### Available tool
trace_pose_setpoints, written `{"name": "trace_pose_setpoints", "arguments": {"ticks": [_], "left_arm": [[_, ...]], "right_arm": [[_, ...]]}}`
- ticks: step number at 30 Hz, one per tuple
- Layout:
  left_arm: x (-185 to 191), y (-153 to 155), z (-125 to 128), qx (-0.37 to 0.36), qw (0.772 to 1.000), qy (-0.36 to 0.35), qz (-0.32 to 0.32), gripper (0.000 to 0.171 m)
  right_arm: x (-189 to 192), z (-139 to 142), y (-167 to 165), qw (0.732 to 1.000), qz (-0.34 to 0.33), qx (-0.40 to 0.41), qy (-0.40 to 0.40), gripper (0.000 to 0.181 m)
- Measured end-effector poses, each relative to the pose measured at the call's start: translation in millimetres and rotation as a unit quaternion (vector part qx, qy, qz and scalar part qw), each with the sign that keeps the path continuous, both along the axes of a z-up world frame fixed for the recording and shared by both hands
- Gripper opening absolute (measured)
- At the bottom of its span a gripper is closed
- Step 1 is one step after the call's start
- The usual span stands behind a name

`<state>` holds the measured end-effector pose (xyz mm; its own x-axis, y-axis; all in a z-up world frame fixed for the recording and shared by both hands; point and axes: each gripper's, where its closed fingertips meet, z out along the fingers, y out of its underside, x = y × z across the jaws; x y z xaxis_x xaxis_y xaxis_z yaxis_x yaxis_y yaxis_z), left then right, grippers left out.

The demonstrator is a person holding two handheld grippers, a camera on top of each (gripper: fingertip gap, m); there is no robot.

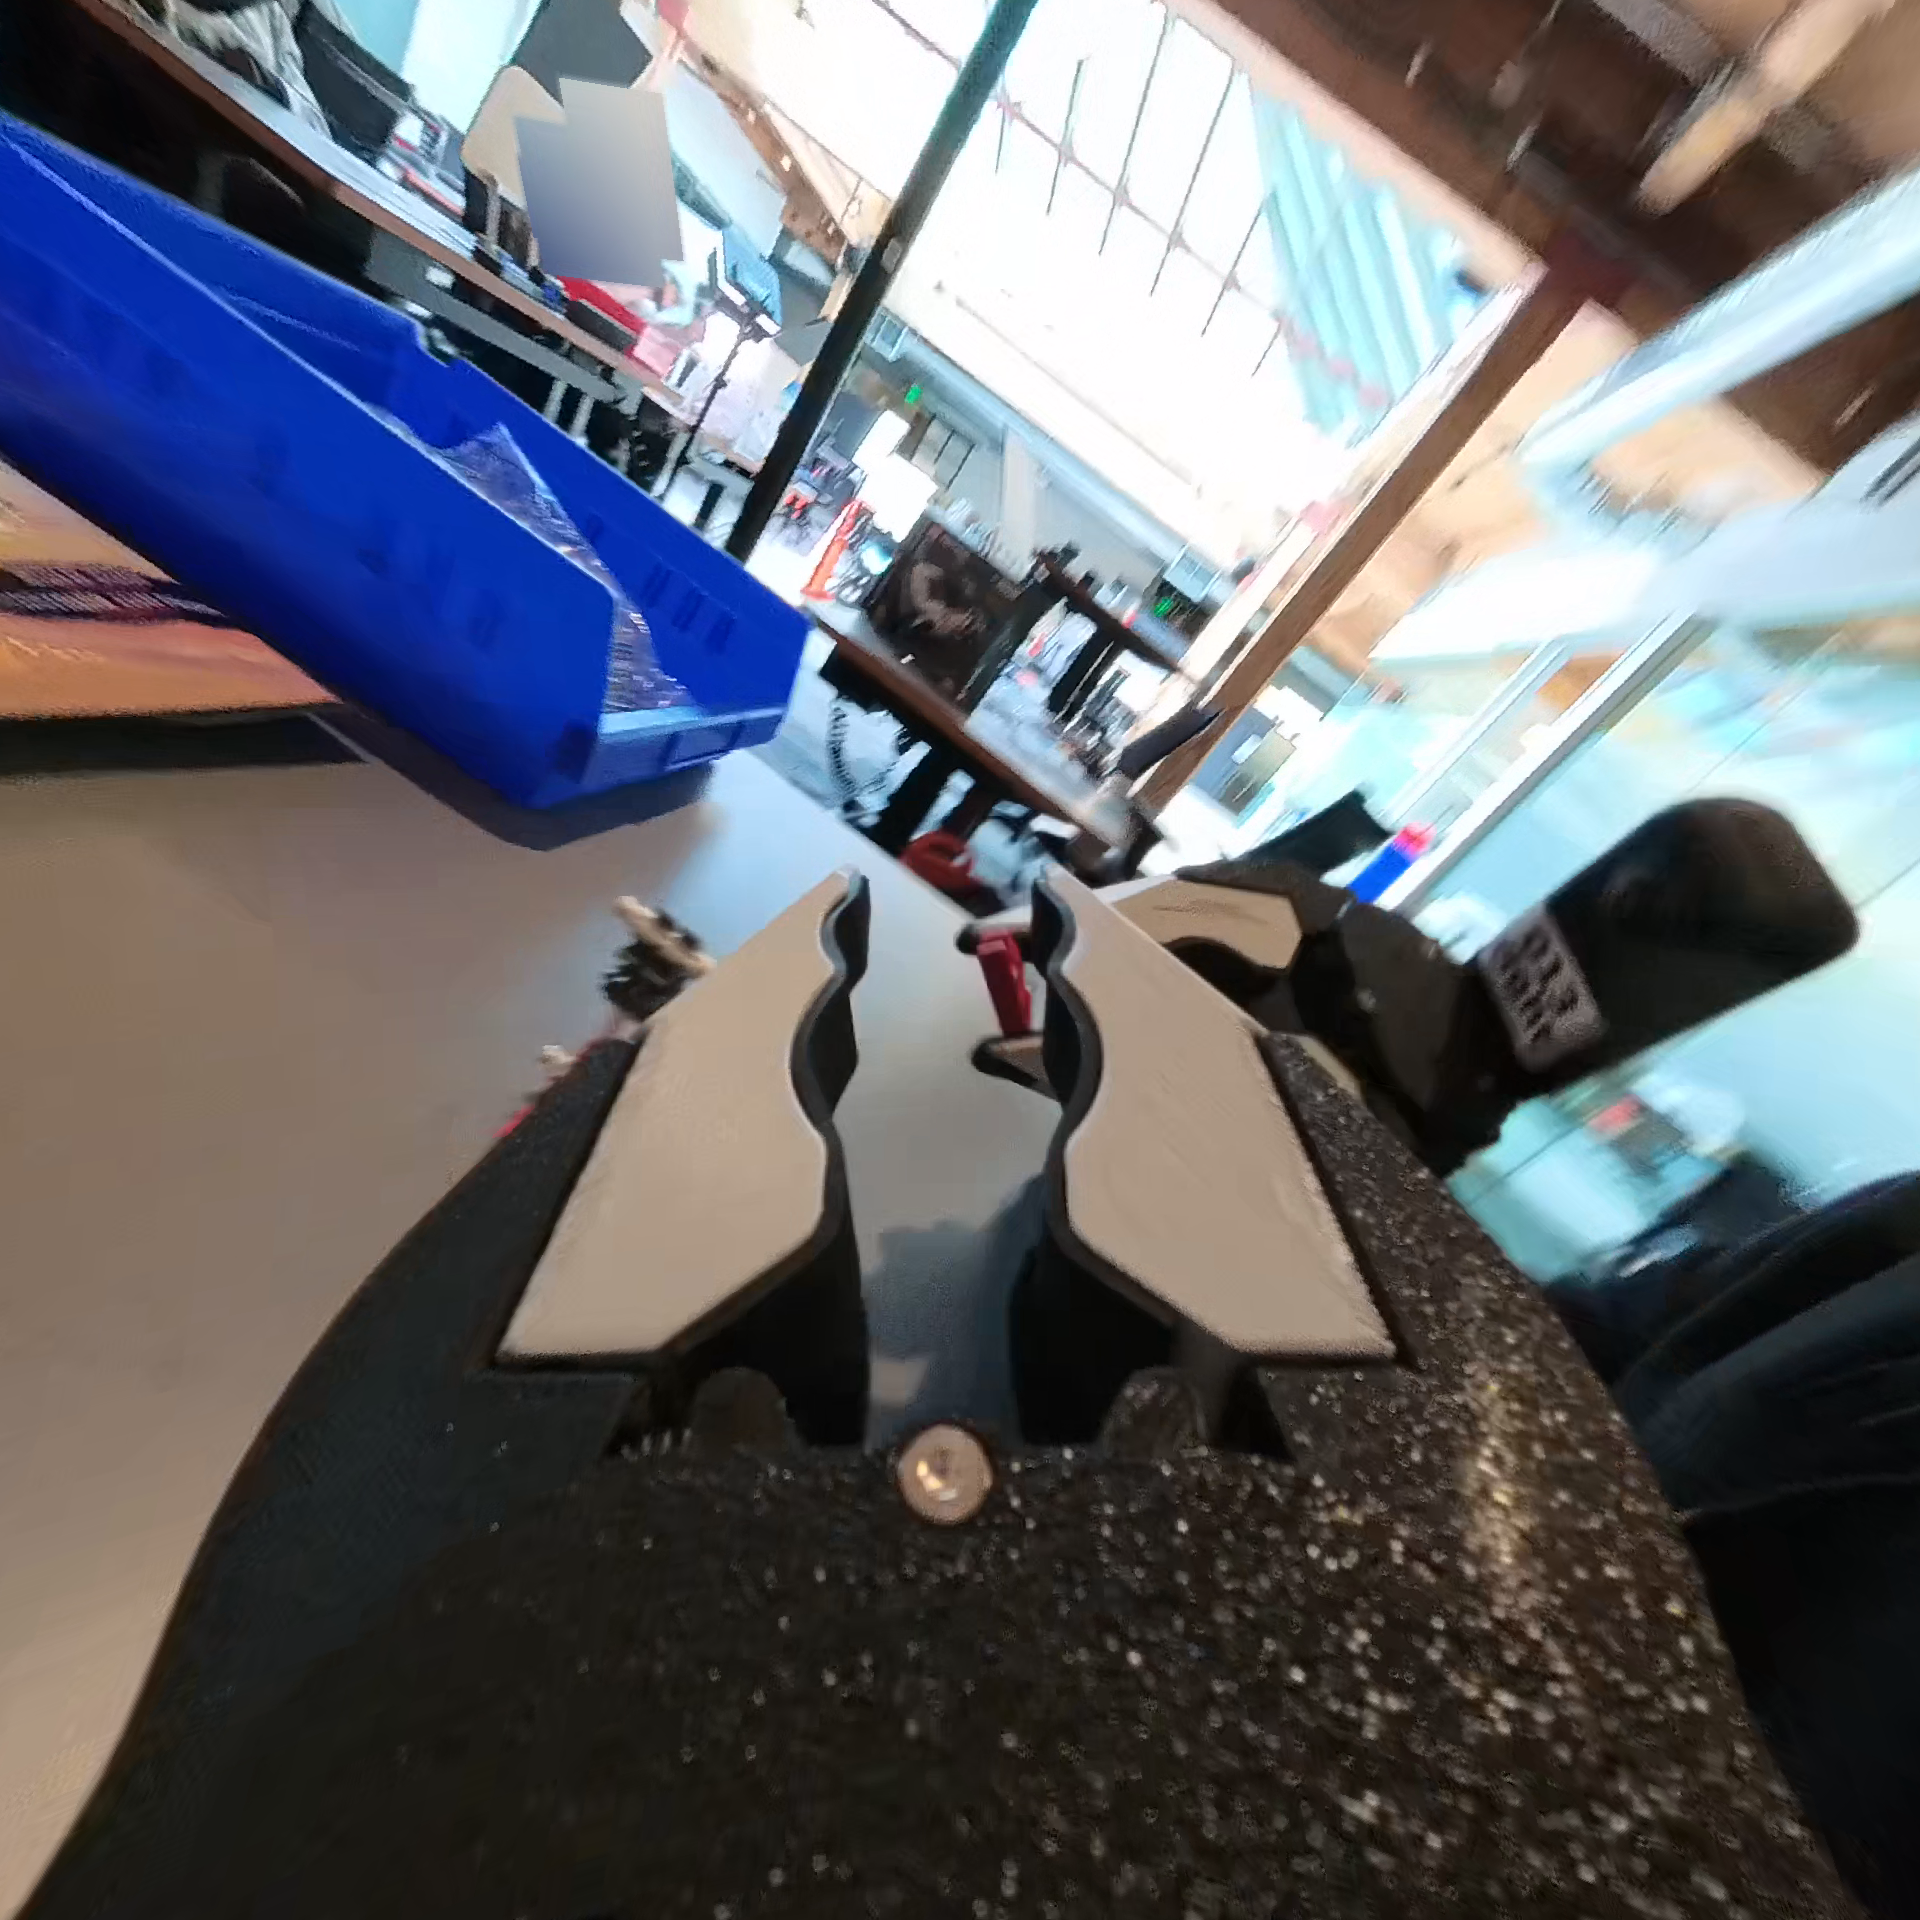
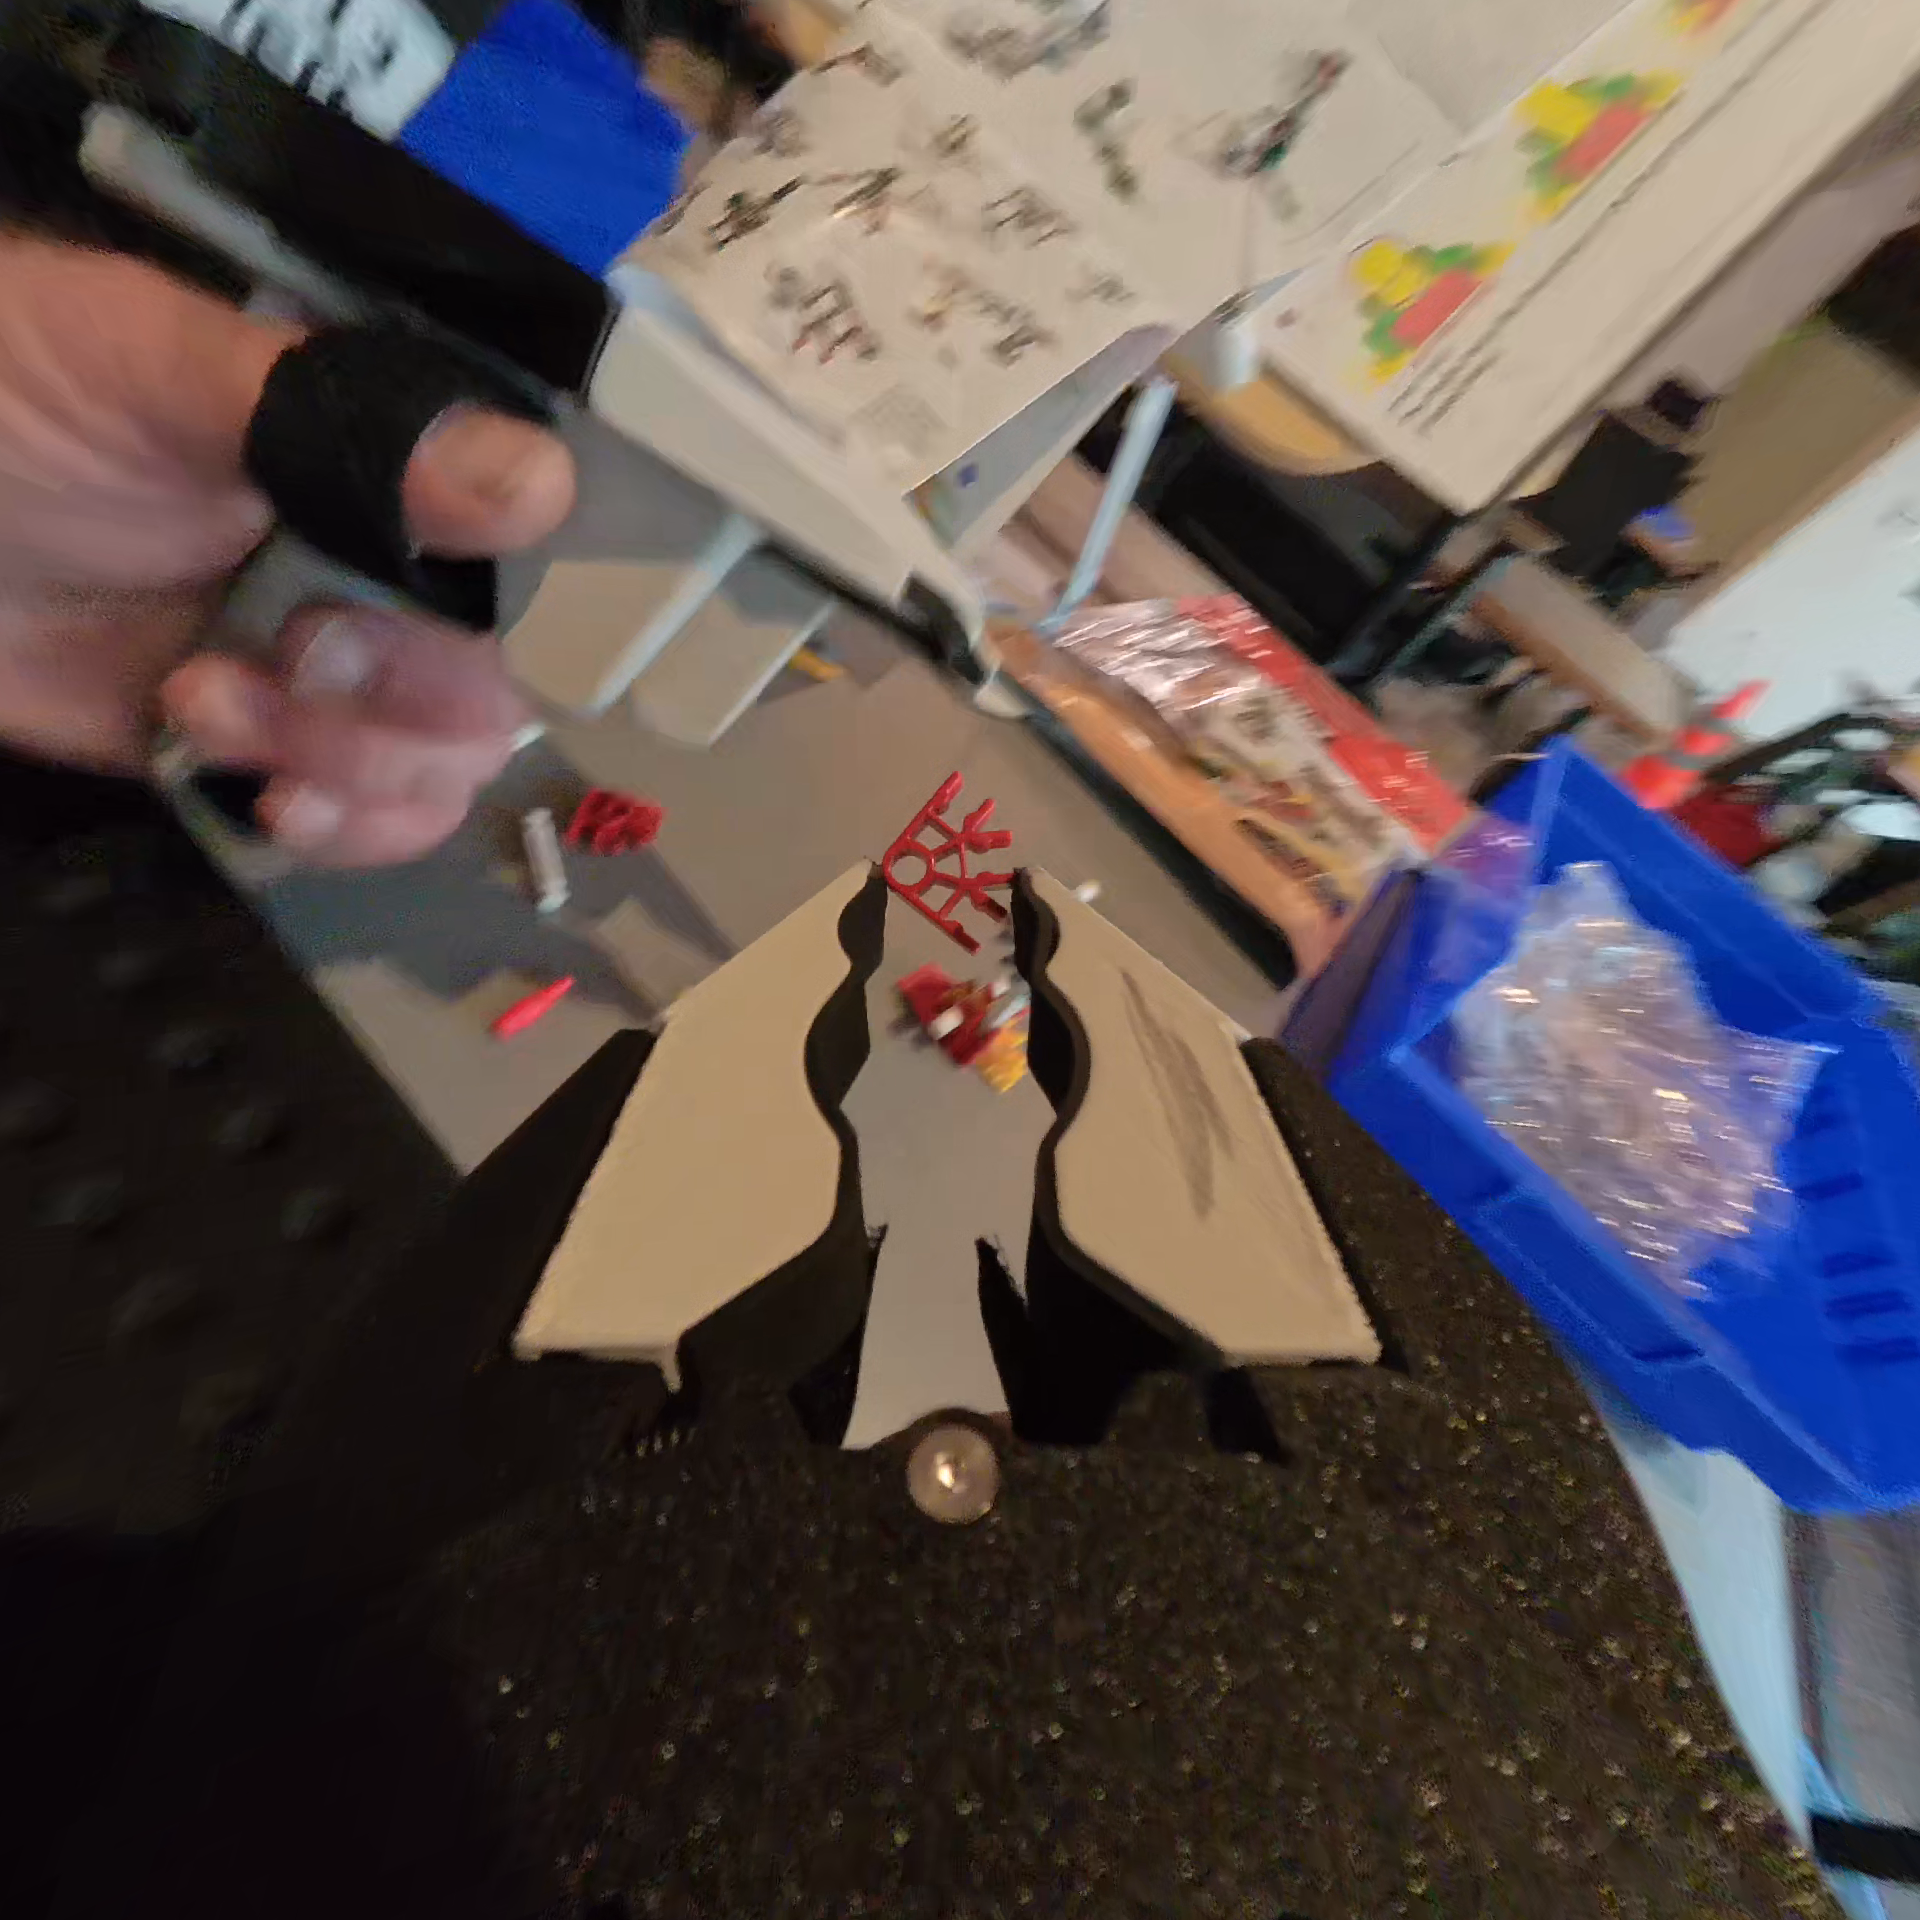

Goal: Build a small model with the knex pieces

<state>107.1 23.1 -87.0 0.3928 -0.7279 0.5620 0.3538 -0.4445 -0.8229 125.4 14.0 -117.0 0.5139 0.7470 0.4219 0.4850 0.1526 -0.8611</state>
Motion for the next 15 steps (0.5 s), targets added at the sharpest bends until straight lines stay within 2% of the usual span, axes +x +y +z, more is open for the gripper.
{"name": "trace_pose_setpoints", "arguments": {"ticks": [2, 4, 6, 9, 12, 15], "left_arm": [[-7.3, 0.6, -9.9, 0.028, 0.996, 0.085, -0.007, 0.033], [-7.0, -5.9, -29.4, 0.046, 0.982, 0.175, -0.053, 0.033], [-7.3, -12.1, -57.9, 0.057, 0.956, 0.27, -0.097, 0.033], [-12.9, -8.8, -93.9, 0.077, 0.912, 0.387, -0.113, 0.027], [-8.2, -12.0, -114.2, 0.065, 0.89, 0.428, -0.143, 0.022], [-2.8, -14.1, -121.0, 0.061, 0.883, 0.436, -0.163, 0.018]], "right_arm": [[3.4, -21.0, -5.2, 0.998, 0.035, -0.046, -0.032, 0.024], [4.9, -44.9, -13.4, 0.99, 0.072, -0.097, -0.067, 0.024], [5.5, -60.3, -16.5, 0.985, 0.087, -0.119, -0.093, 0.024], [0.2, -78.9, -26.0, 0.972, 0.118, -0.162, -0.119, 0.024], [-1.6, -90.5, -26.8, 0.963, 0.124, -0.191, -0.144, 0.023], [-4.2, -95.7, -28.0, 0.955, 0.137, -0.212, -0.156, 0.023]]}}
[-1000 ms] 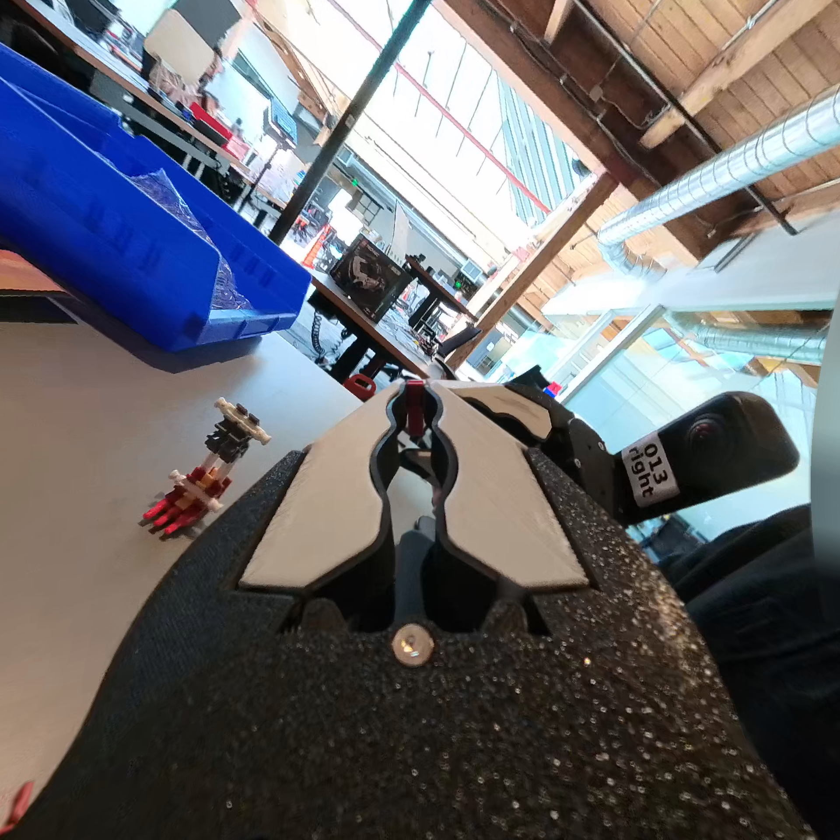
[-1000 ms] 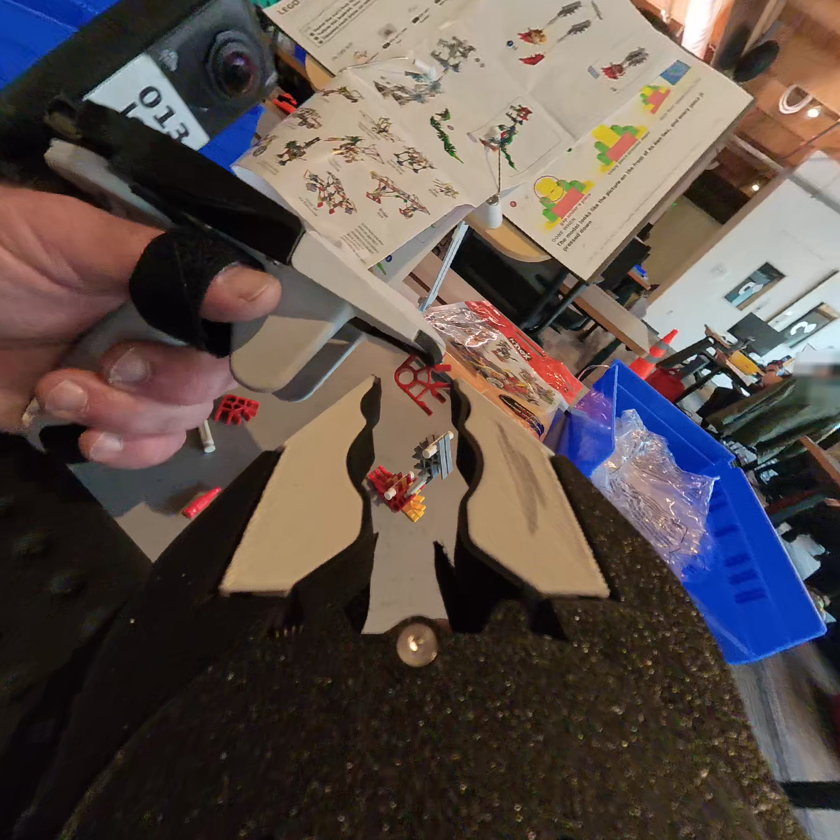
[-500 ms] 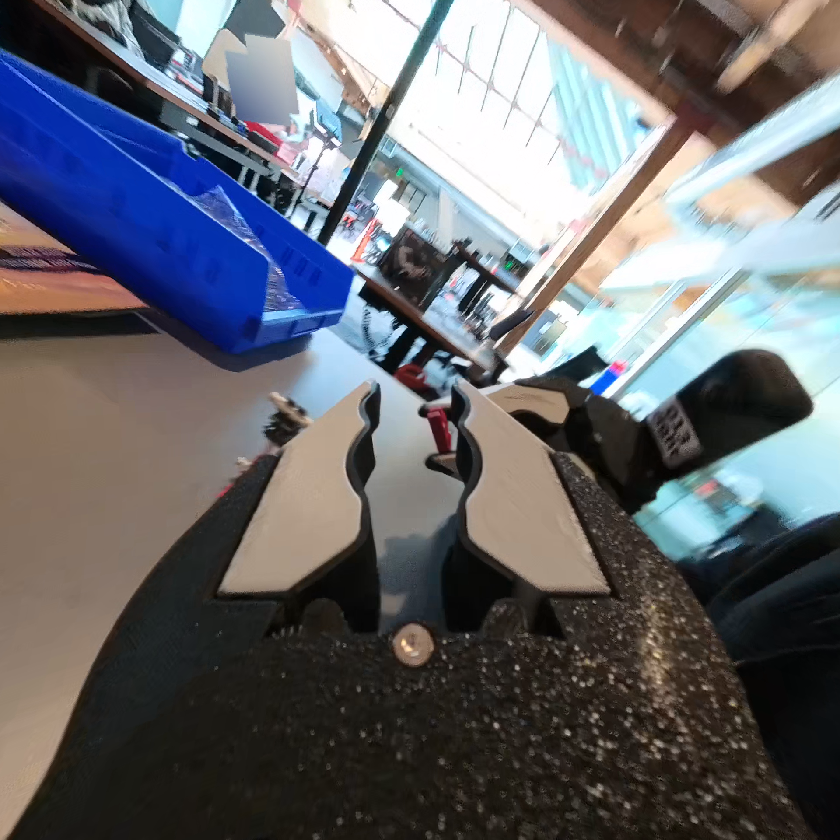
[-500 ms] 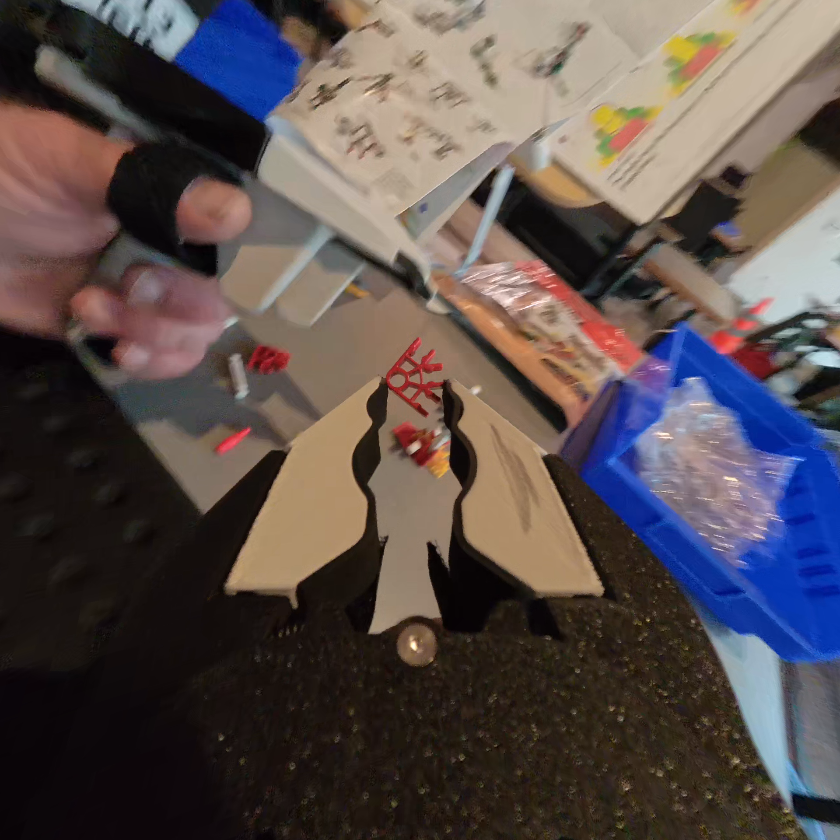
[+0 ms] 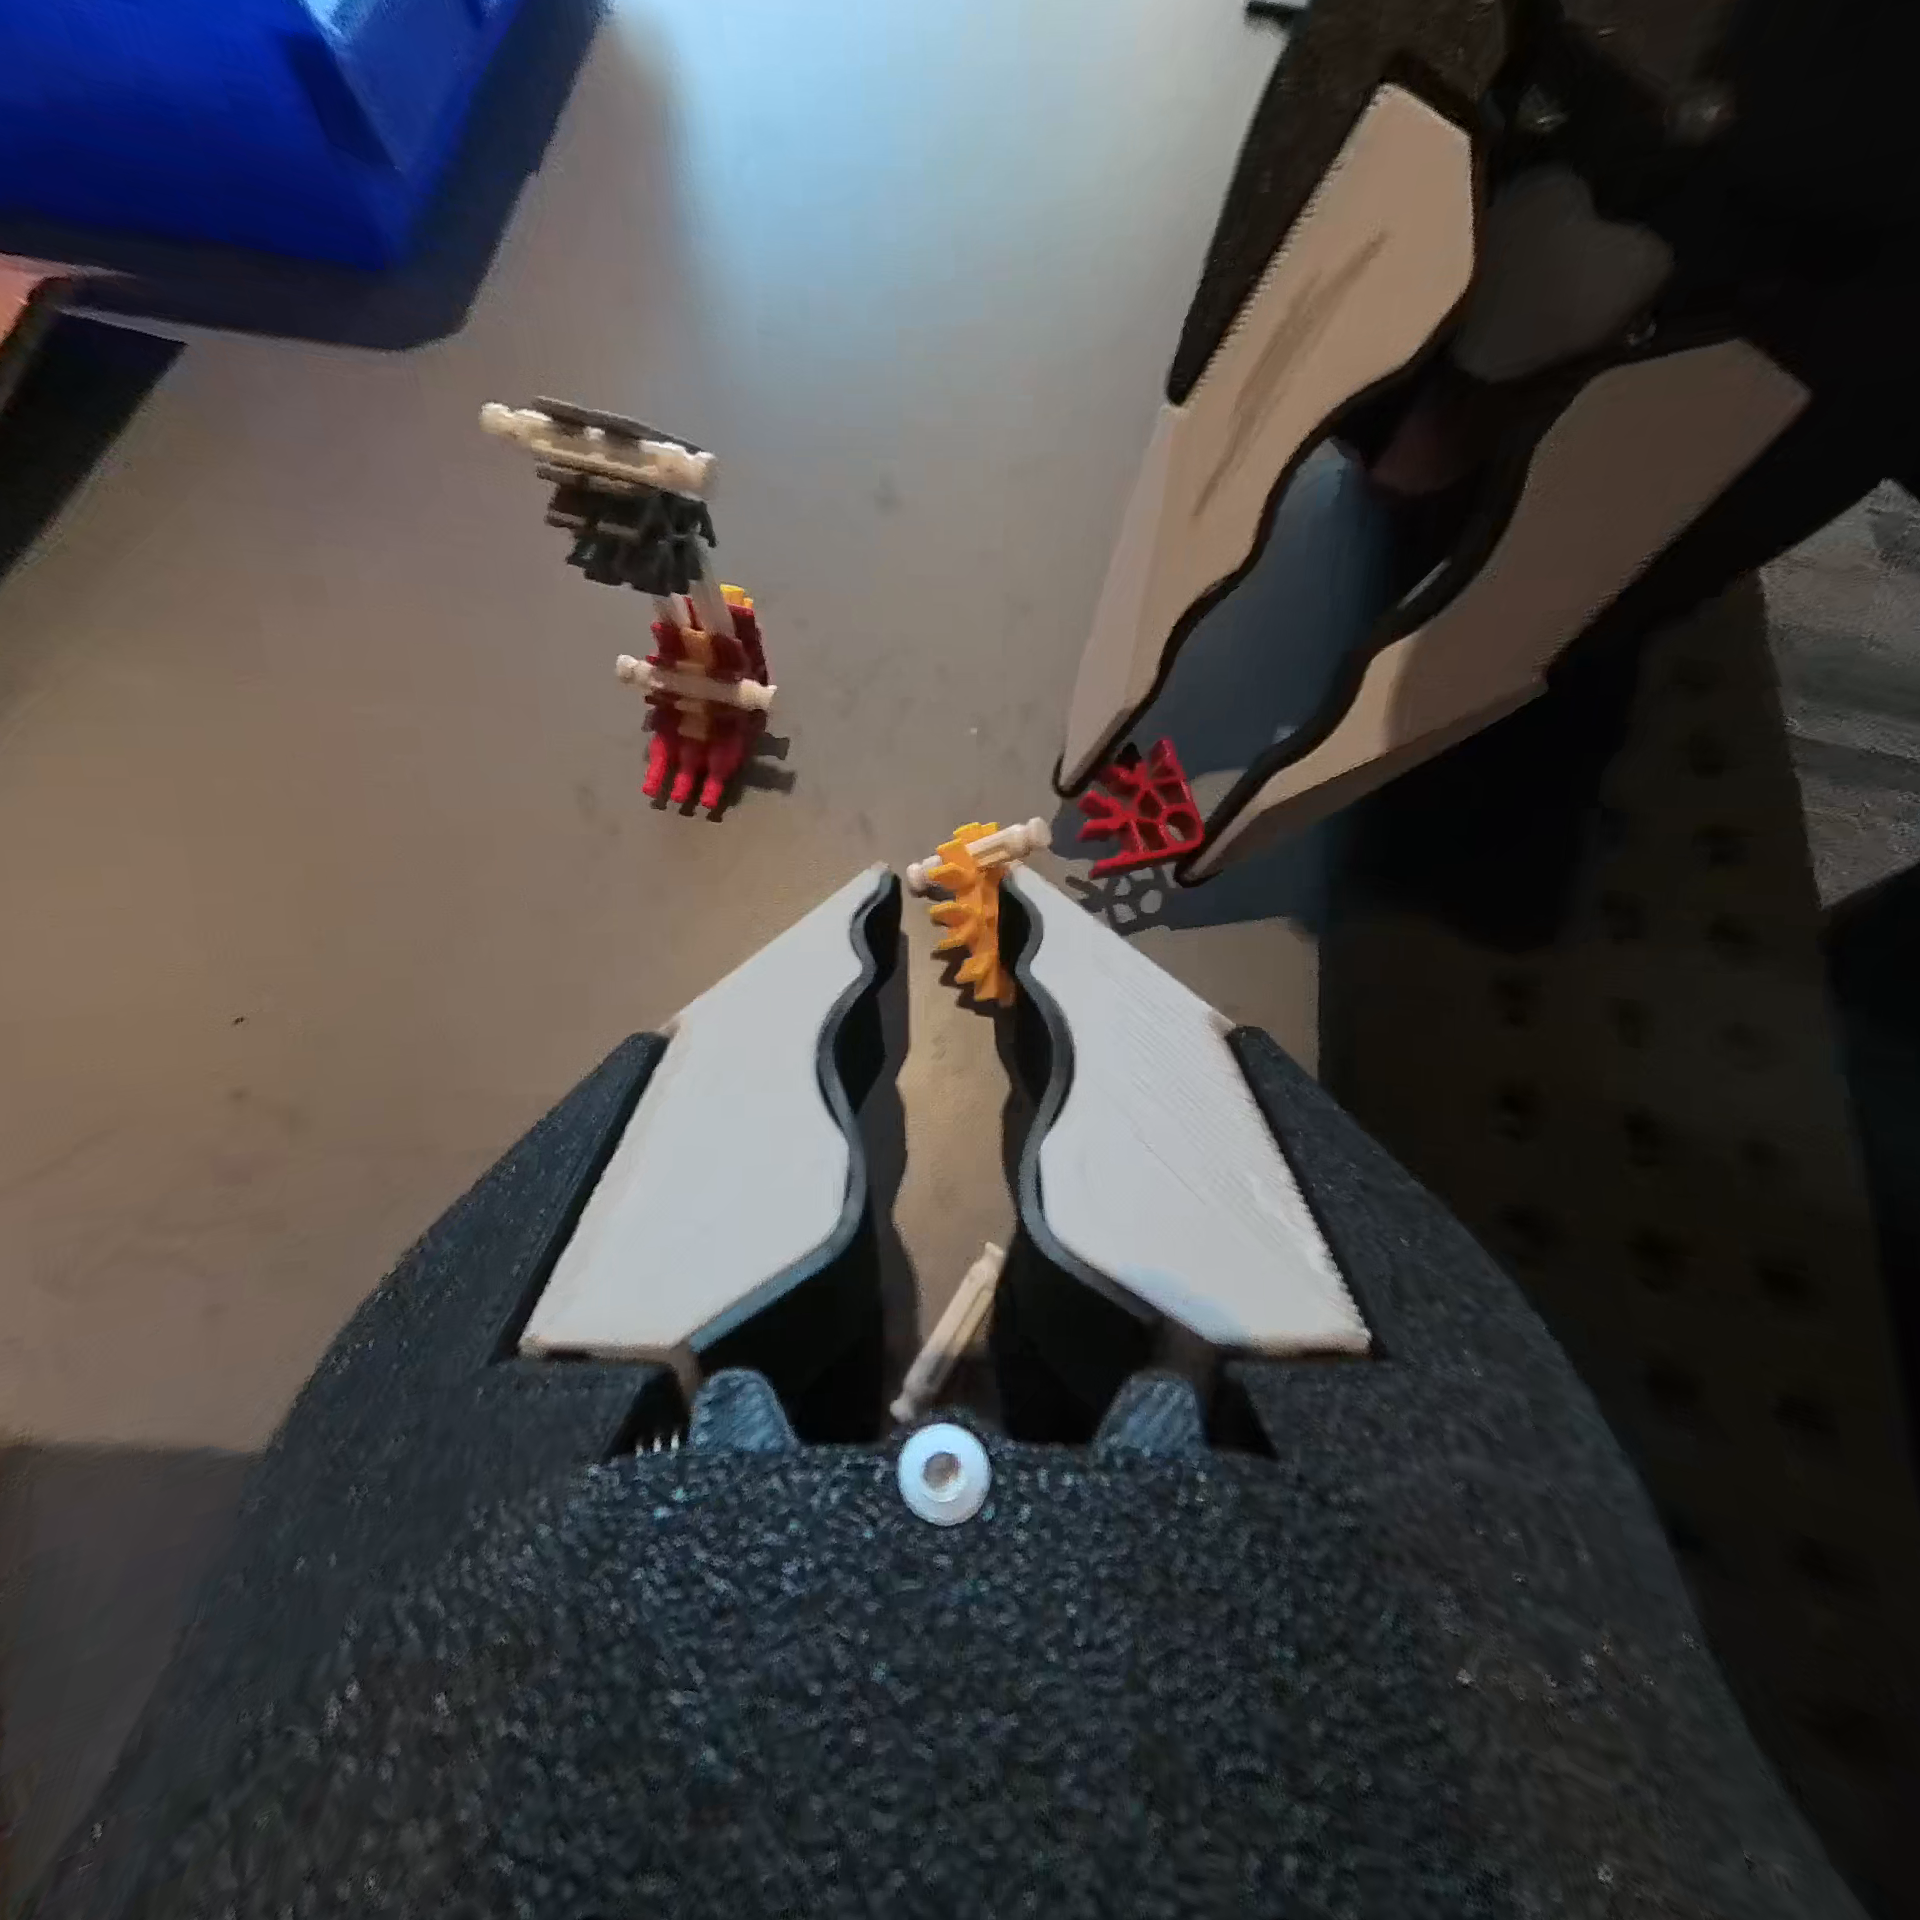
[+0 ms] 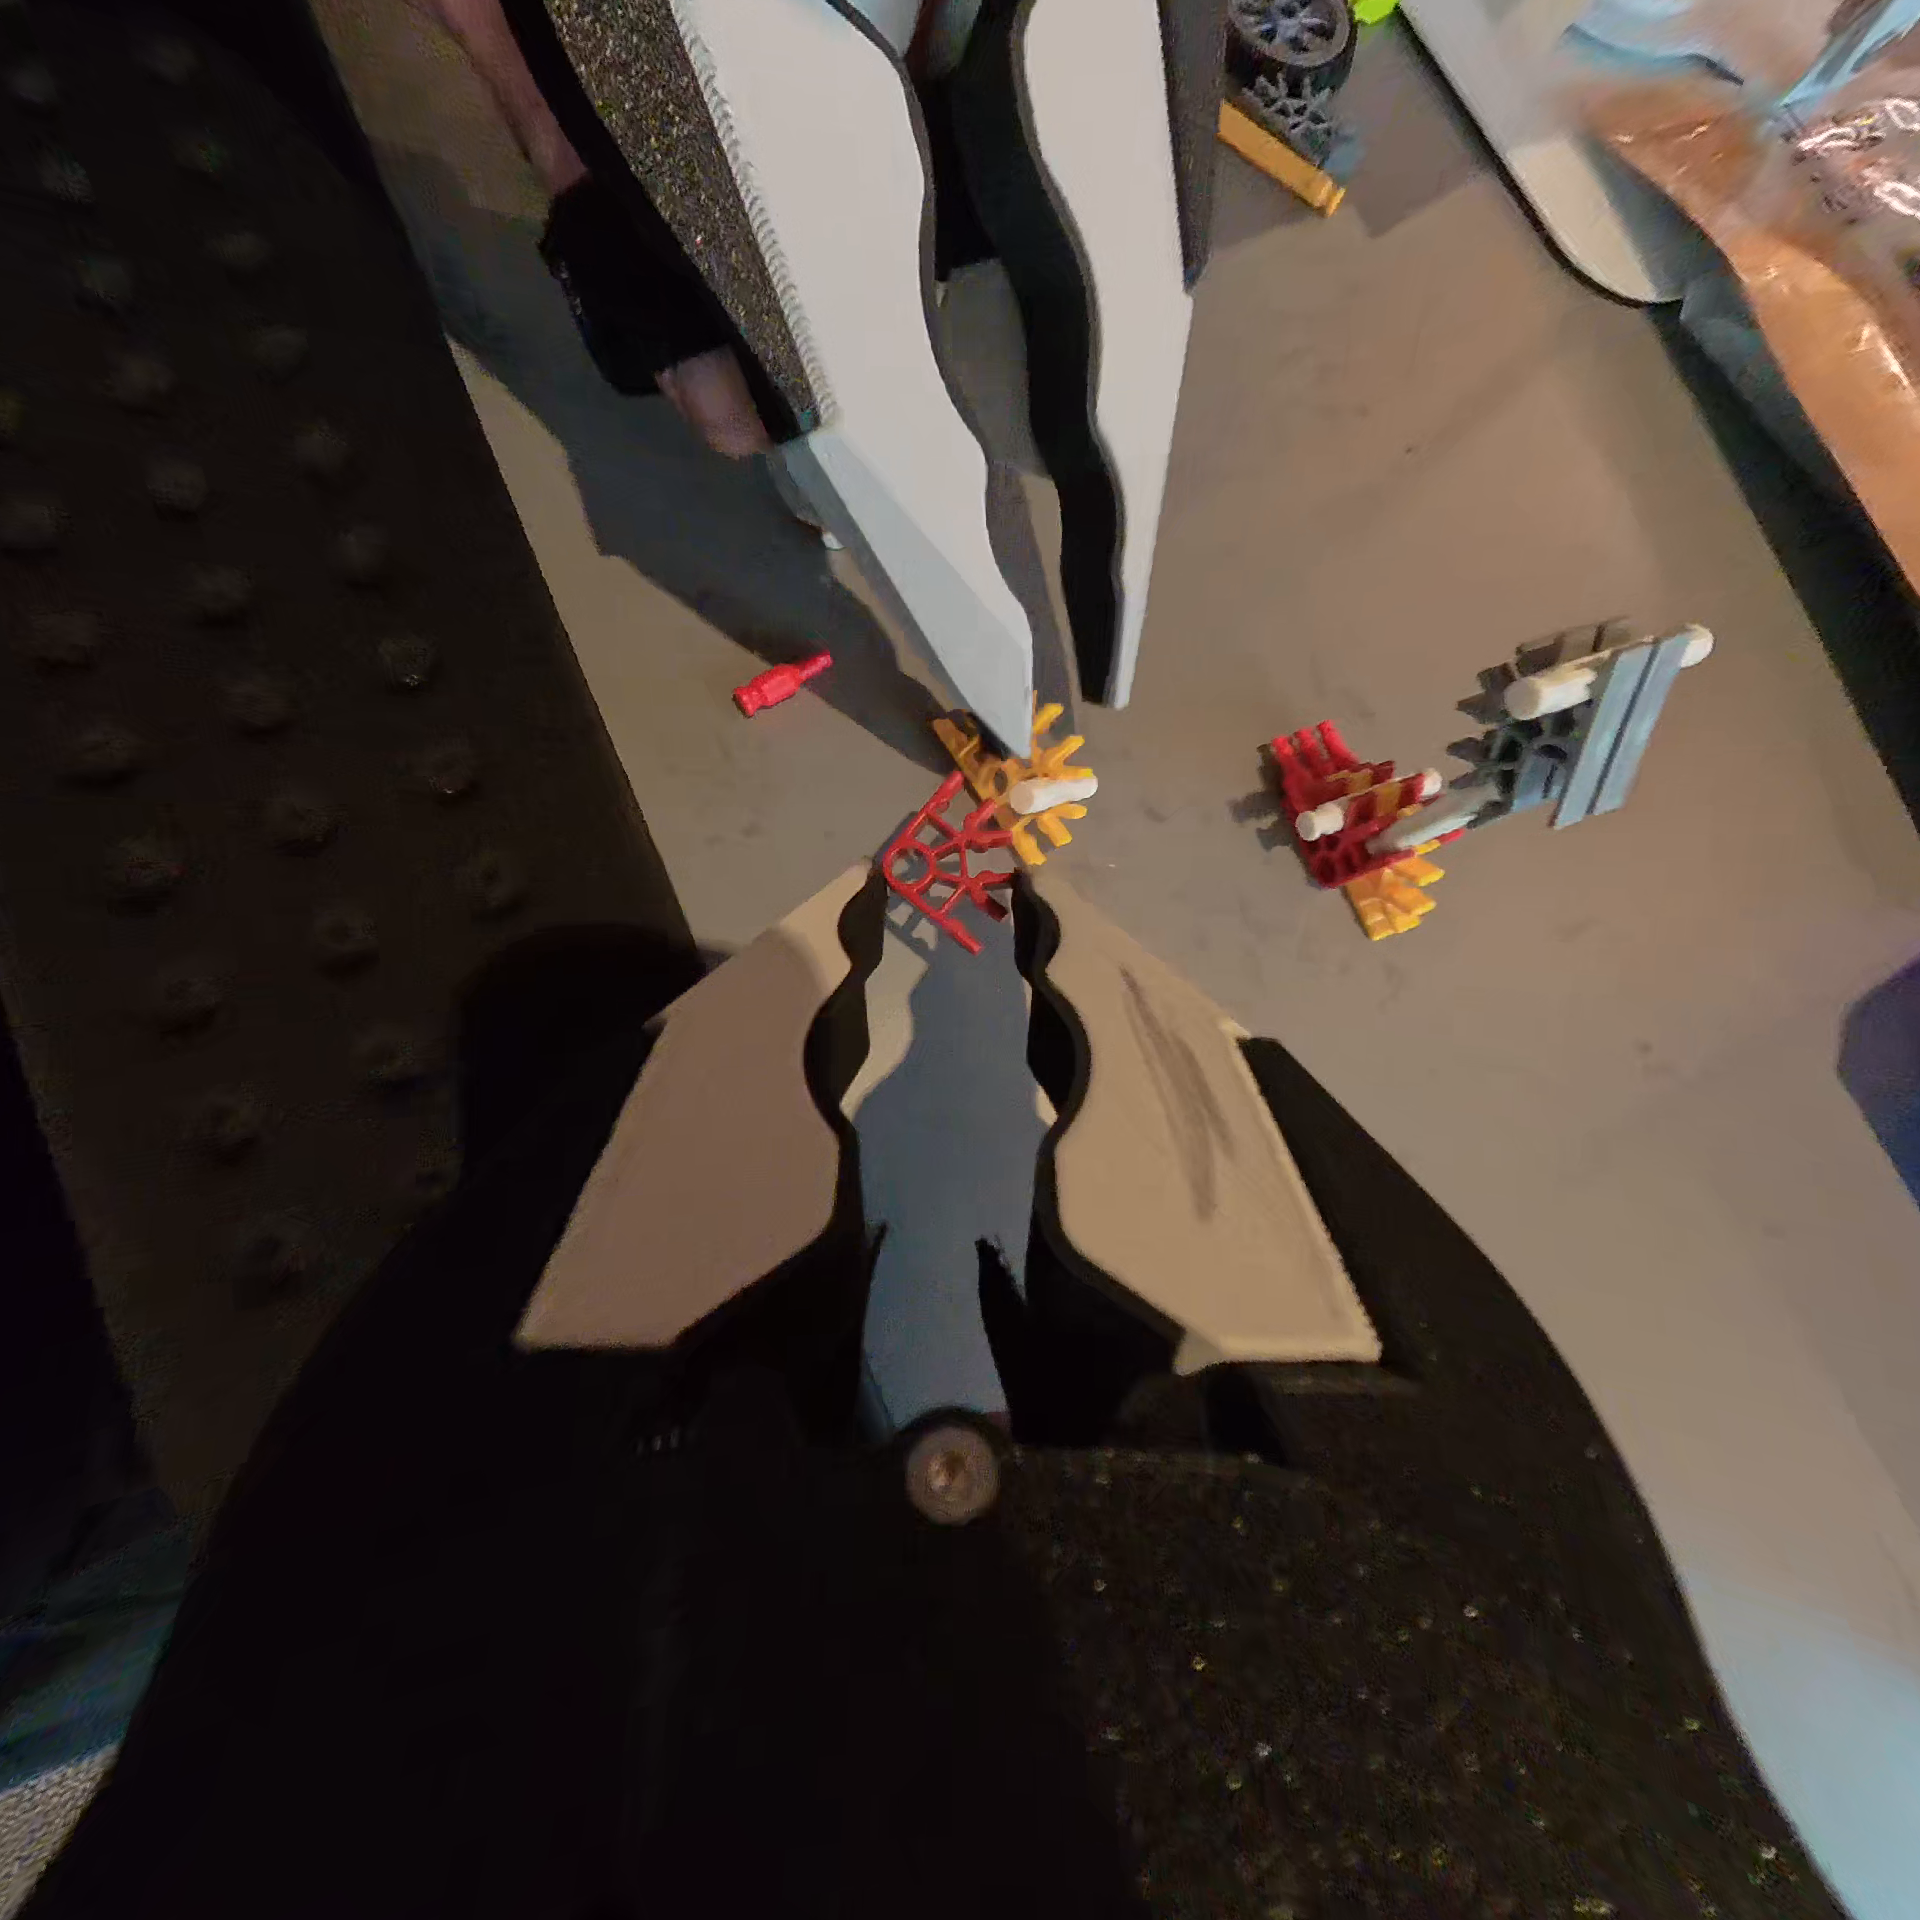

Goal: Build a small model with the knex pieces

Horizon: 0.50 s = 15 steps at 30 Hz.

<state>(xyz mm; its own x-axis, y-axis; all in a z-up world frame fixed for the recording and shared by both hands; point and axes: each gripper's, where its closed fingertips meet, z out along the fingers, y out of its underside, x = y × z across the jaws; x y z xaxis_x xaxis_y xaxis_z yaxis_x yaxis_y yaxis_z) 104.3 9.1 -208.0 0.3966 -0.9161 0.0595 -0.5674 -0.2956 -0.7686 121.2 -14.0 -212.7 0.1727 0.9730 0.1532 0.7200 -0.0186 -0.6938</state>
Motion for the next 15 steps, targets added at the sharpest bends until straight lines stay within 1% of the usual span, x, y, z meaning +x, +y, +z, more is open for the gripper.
{"name": "trace_pose_setpoints", "arguments": {"ticks": [3, 6, 9, 12, 14, 15], "left_arm": [[0.7, 0.0, -5.8, -0.009, 1.0, 0.009, -0.005, 0.01], [1.0, -0.3, -5.3, -0.042, 0.999, -0.009, -0.002, 0.009], [-2.4, 3.4, -4.6, -0.08, 0.996, -0.027, 0.009, 0.008], [-4.1, 4.9, -4.1, -0.104, 0.994, -0.039, 0.008, 0.008], [-4.8, 9.3, 1.5, -0.096, 0.994, -0.055, 0.011, 0.013], [-3.6, 7.1, 6.0, -0.096, 0.993, -0.068, 0.0, 0.015]], "right_arm": [[-2.5, -5.3, 5.9, 1.0, 0.002, 0.004, -0.013, 0.024], [-6.9, -10.9, 8.6, 0.999, 0.016, 0.011, -0.026, 0.024], [-10.4, -10.9, 14.0, 1.0, 0.018, 0.016, -0.02, 0.024], [-11.7, -10.4, 16.6, 0.999, 0.024, 0.023, -0.012, 0.024], [-12.5, -10.8, 17.9, 0.999, 0.023, 0.022, -0.007, 0.024], [-13.2, -10.7, 17.4, 0.999, 0.027, 0.022, -0.003, 0.024]]}}
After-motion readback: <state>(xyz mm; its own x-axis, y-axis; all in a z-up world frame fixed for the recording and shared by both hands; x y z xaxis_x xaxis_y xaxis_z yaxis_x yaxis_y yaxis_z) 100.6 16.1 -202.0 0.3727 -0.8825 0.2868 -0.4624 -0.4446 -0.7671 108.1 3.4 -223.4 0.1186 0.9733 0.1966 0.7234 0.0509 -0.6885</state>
